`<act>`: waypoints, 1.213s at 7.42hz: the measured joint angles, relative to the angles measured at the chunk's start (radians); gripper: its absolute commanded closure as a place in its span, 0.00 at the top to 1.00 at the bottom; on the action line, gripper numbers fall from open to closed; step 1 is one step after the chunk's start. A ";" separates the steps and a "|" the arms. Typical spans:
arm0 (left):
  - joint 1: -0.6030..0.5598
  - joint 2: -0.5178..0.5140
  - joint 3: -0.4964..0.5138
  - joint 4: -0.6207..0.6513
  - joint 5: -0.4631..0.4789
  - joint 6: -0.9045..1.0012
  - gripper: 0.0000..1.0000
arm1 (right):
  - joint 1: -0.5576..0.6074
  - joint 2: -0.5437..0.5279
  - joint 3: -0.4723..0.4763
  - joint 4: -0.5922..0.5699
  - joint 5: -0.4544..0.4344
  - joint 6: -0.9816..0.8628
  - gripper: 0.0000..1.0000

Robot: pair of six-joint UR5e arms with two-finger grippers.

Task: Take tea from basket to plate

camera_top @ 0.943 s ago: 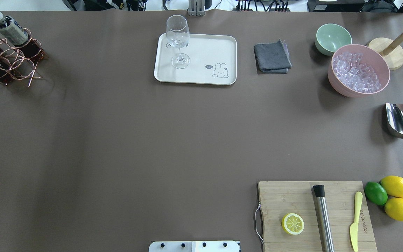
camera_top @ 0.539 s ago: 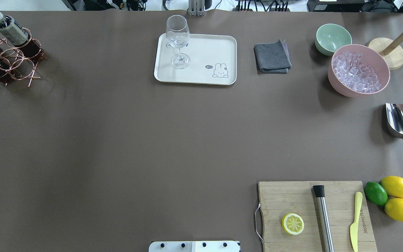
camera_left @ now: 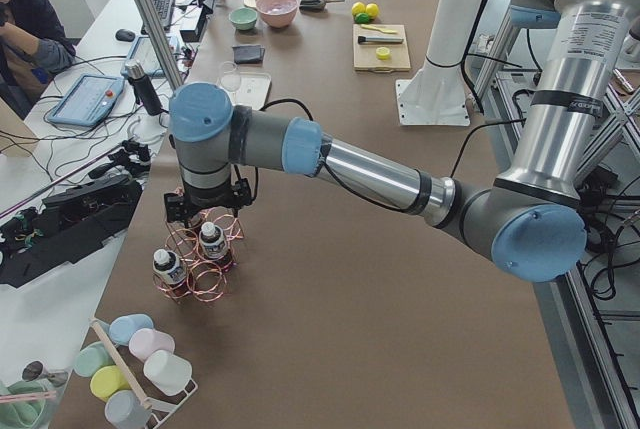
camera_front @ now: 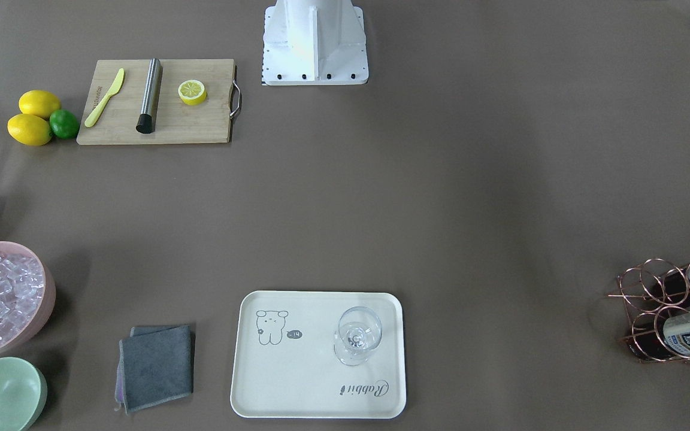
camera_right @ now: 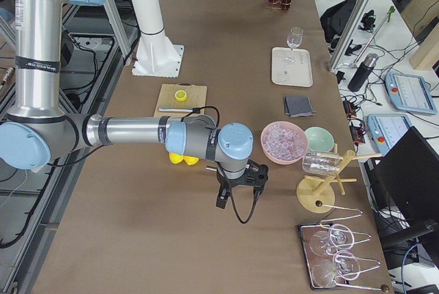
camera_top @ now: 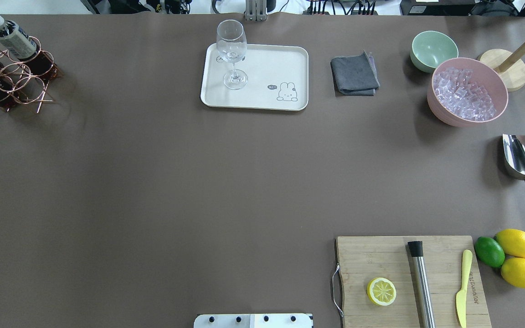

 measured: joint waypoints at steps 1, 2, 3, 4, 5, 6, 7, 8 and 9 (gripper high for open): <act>0.005 -0.067 0.059 0.006 0.001 0.076 0.94 | 0.000 0.000 0.000 0.000 0.000 0.000 1.00; 0.022 -0.124 0.110 0.005 -0.001 0.114 0.94 | 0.000 0.000 -0.001 0.000 0.000 0.000 1.00; 0.047 -0.180 0.159 0.004 -0.003 0.134 0.93 | 0.000 0.000 -0.001 0.000 0.000 0.000 1.00; 0.074 -0.237 0.229 0.002 -0.004 0.143 0.93 | 0.000 0.000 -0.001 0.000 0.000 0.000 1.00; 0.106 -0.276 0.289 -0.001 -0.005 0.150 0.93 | 0.000 0.000 -0.002 0.000 0.000 0.000 1.00; 0.132 -0.312 0.353 -0.015 -0.006 0.159 0.93 | 0.000 0.000 -0.002 0.000 0.000 0.000 1.00; 0.147 -0.339 0.413 -0.047 -0.004 0.166 0.93 | 0.000 0.000 -0.002 0.000 0.000 0.000 1.00; 0.155 -0.349 0.444 -0.071 -0.003 0.170 0.92 | 0.000 0.000 -0.002 0.000 0.000 0.000 1.00; 0.158 -0.345 0.454 -0.091 -0.001 0.173 0.92 | 0.000 0.000 -0.002 0.000 0.000 0.000 1.00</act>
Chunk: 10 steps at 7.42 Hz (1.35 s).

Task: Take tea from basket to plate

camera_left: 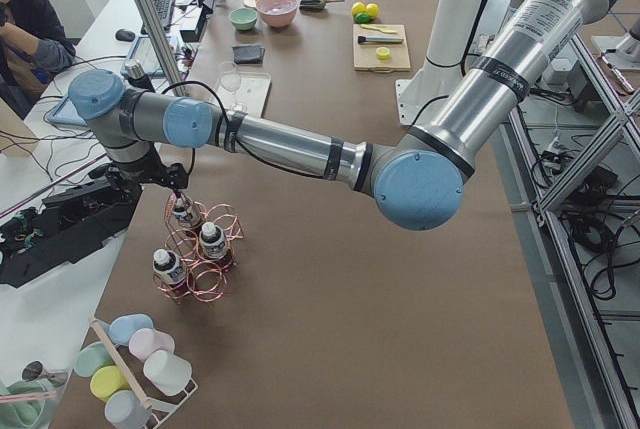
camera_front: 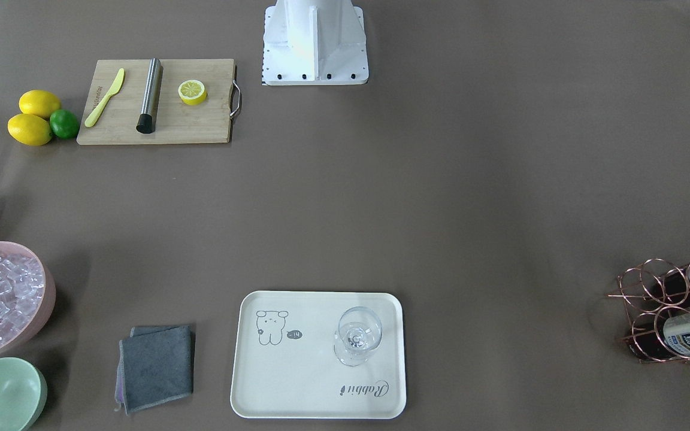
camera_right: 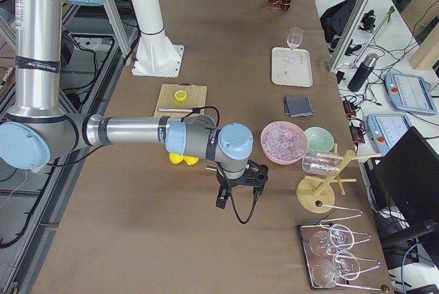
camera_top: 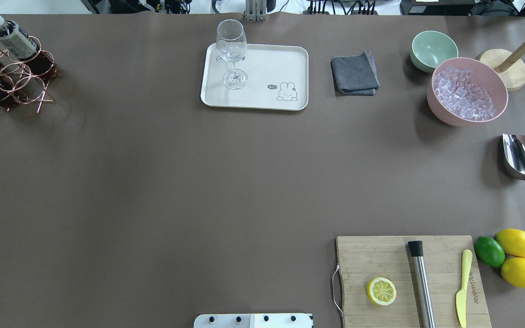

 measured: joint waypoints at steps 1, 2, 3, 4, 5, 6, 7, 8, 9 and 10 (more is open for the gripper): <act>0.000 0.017 -0.006 -0.017 0.001 0.003 0.92 | 0.000 0.000 0.000 0.000 0.000 0.000 1.00; 0.000 0.048 -0.028 -0.032 0.002 0.004 0.91 | 0.000 0.000 0.000 0.000 0.000 0.000 1.00; 0.000 0.077 -0.056 -0.042 0.002 0.004 0.88 | 0.000 0.000 0.000 0.000 0.000 0.000 1.00; 0.000 0.095 -0.079 -0.046 0.003 0.003 0.76 | 0.000 0.000 0.000 0.000 0.000 0.000 1.00; 0.000 0.105 -0.096 -0.047 0.004 0.000 0.62 | 0.000 0.000 0.000 0.000 0.000 0.000 1.00; 0.000 0.110 -0.103 -0.047 0.004 0.000 0.60 | 0.000 0.000 -0.001 0.000 0.000 0.000 1.00; 0.002 0.111 -0.104 -0.048 0.004 0.000 0.60 | 0.000 0.000 -0.001 0.000 0.000 0.000 1.00; 0.002 0.112 -0.102 -0.048 0.004 0.001 0.60 | 0.000 0.001 -0.001 0.000 0.000 0.000 1.00; 0.003 0.112 -0.100 -0.048 0.004 0.001 0.59 | 0.000 0.001 -0.001 0.000 0.000 0.000 1.00; 0.004 0.111 -0.097 -0.047 0.004 0.001 0.46 | 0.000 0.000 -0.002 0.000 0.000 0.000 1.00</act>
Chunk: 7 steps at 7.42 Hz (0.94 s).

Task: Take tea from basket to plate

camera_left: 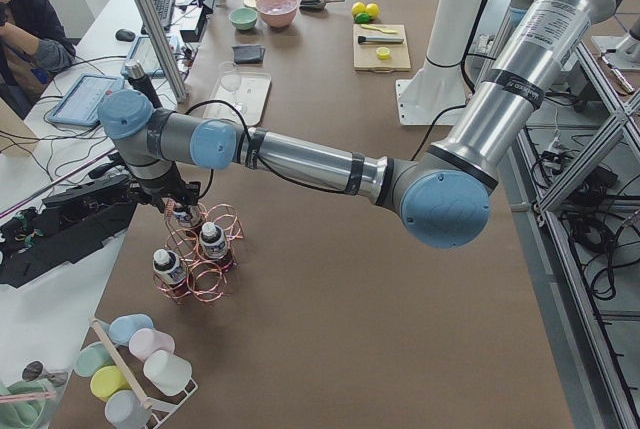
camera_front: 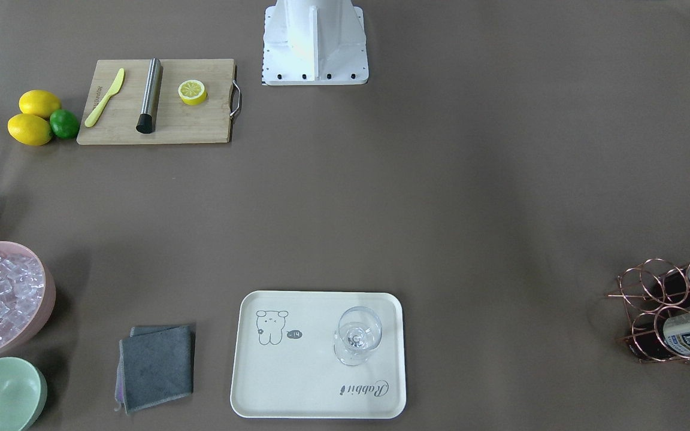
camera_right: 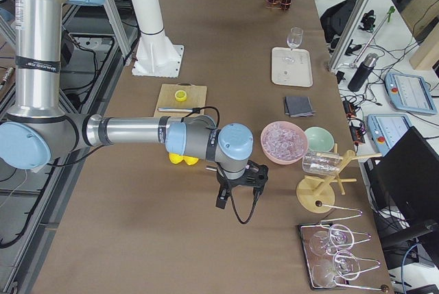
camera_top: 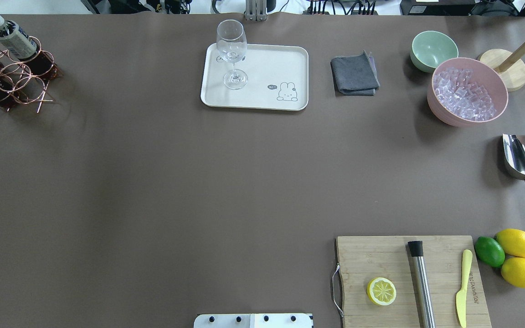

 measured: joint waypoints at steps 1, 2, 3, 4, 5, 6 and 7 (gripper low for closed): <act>0.004 -0.001 0.002 0.000 0.000 0.000 0.06 | 0.000 0.000 0.000 0.000 0.000 0.000 1.00; 0.010 -0.001 0.003 0.000 0.000 0.000 0.00 | 0.000 0.000 0.000 0.000 0.000 0.000 1.00; 0.014 -0.003 0.003 0.000 0.000 -0.003 0.00 | 0.000 0.000 0.000 0.000 0.000 0.000 1.00; 0.015 -0.006 0.002 0.004 0.000 -0.006 0.00 | 0.000 0.000 0.000 0.000 0.000 0.000 1.00; 0.014 -0.007 -0.002 0.008 0.000 -0.009 0.00 | 0.000 0.000 0.000 0.000 0.000 0.000 1.00; 0.011 -0.008 -0.011 0.015 -0.003 -0.011 0.00 | 0.000 0.000 0.000 0.000 0.000 0.000 1.00; 0.007 -0.009 -0.041 0.042 -0.007 -0.015 0.00 | 0.000 0.000 0.000 0.000 0.000 0.000 1.00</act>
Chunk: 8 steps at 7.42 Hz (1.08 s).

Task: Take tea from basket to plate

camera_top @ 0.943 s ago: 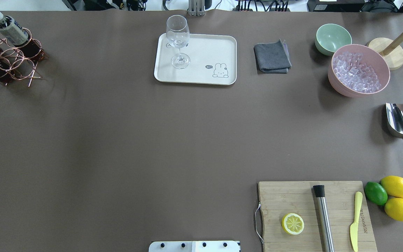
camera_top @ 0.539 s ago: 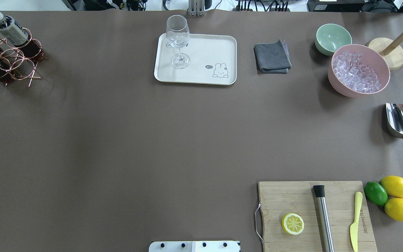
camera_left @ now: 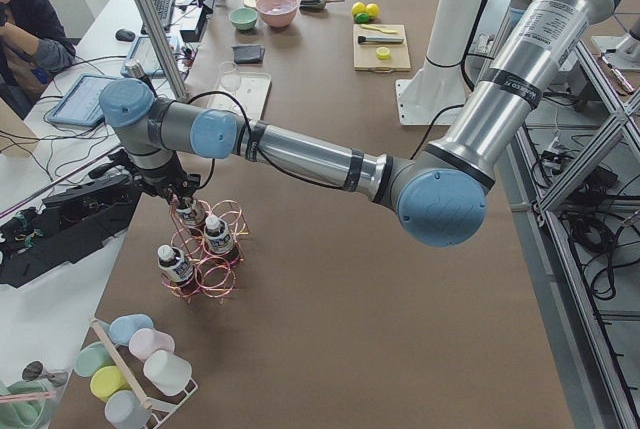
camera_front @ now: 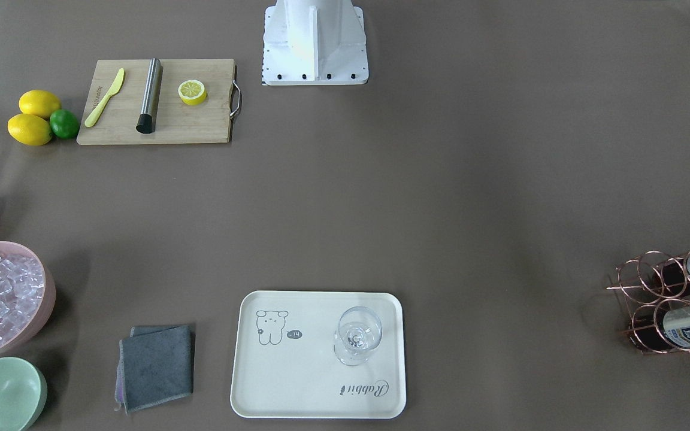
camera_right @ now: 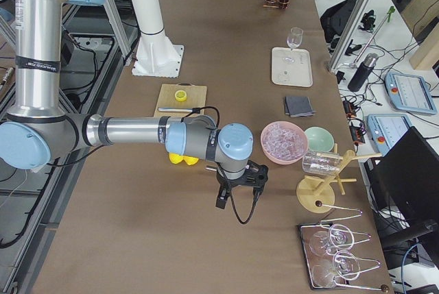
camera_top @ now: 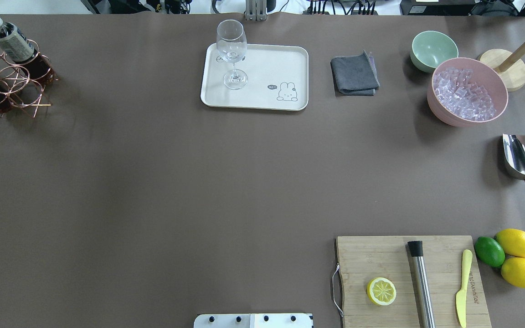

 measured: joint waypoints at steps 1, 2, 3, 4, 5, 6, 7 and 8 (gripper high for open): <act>-0.002 0.000 -0.052 0.053 -0.010 -0.003 0.00 | 0.000 0.000 0.000 0.000 0.000 0.000 1.00; -0.003 -0.001 -0.116 0.115 -0.020 -0.005 0.00 | 0.000 0.000 0.000 0.000 0.000 0.000 1.00; -0.001 -0.003 -0.189 0.185 -0.028 -0.009 0.00 | 0.000 0.000 0.000 0.000 0.000 0.000 1.00; 0.005 -0.007 -0.269 0.255 -0.030 -0.024 0.00 | 0.000 0.000 0.000 0.000 0.000 0.000 1.00; 0.021 -0.010 -0.359 0.318 -0.030 -0.061 0.00 | 0.000 0.000 0.001 0.000 0.000 0.000 1.00; 0.055 -0.011 -0.446 0.357 -0.028 -0.122 0.00 | 0.000 0.000 0.001 0.000 0.000 0.000 1.00; 0.099 -0.013 -0.515 0.376 -0.027 -0.194 0.00 | 0.000 0.000 0.001 0.000 0.000 0.000 1.00; 0.148 -0.029 -0.565 0.383 -0.024 -0.263 0.00 | 0.000 0.000 0.003 0.000 0.000 0.000 1.00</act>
